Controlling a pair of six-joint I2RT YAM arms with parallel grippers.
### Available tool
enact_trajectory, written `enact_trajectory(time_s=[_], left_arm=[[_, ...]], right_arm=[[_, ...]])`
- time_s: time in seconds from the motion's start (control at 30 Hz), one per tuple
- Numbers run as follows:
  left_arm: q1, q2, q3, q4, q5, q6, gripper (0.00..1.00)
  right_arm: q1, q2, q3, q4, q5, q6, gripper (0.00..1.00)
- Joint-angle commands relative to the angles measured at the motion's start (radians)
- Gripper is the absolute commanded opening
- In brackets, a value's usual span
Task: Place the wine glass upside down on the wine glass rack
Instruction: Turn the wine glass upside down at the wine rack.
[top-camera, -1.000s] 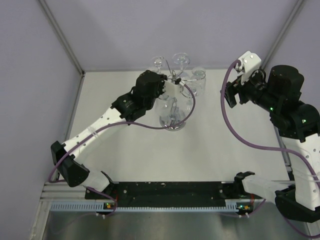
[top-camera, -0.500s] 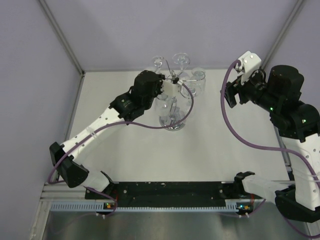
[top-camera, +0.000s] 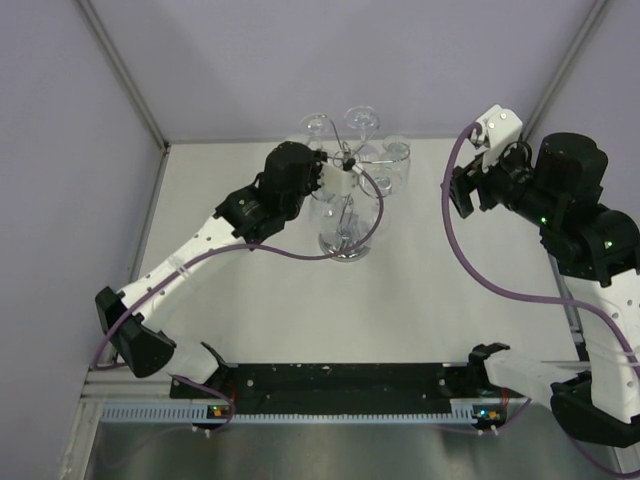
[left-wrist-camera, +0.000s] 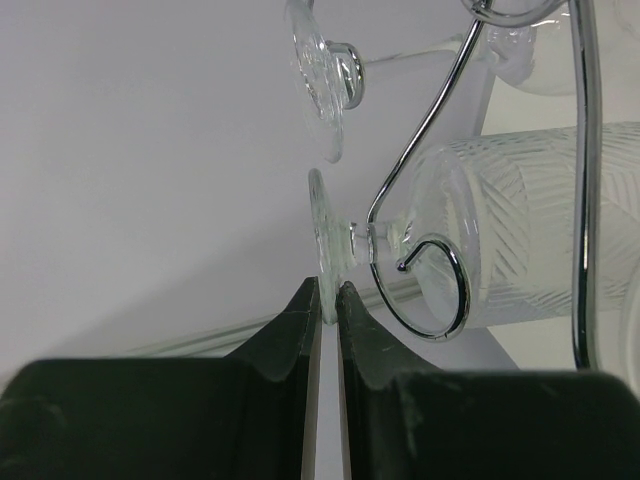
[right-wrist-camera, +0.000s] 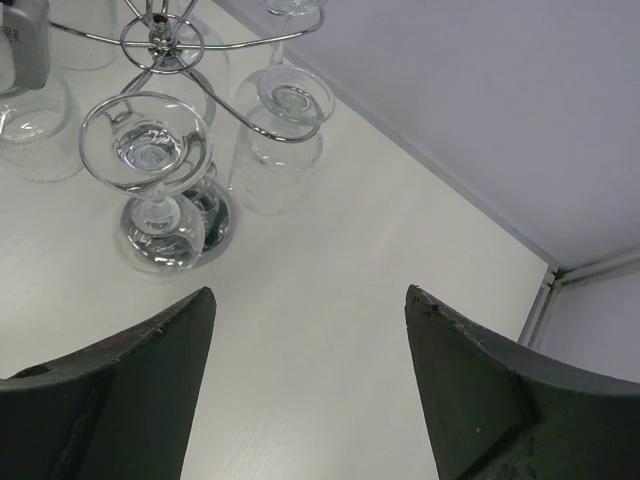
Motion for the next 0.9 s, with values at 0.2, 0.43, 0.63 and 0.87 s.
enact_trajectory(time_s=[0.2,0.43,0.63,0.87], left_arm=[[0.012,-0.101,-0.007,0.17,-0.091,0.086,0.0],[0.012,-0.096,-0.014,0.212,-0.101,0.167,0.0],[0.012,-0.101,-0.01,0.195,-0.107,0.178,0.0],[-0.011,-0.121,-0.017,0.174,-0.112,0.177,0.0]], right_arm=[[0.007,-0.005,-0.007,0.017,-0.004,-0.009,0.77],[0.007,0.011,-0.003,0.01,-0.014,-0.006,0.77],[0.007,0.012,0.0,0.006,-0.008,-0.013,0.77],[0.009,0.022,0.0,0.007,-0.004,-0.016,0.77]])
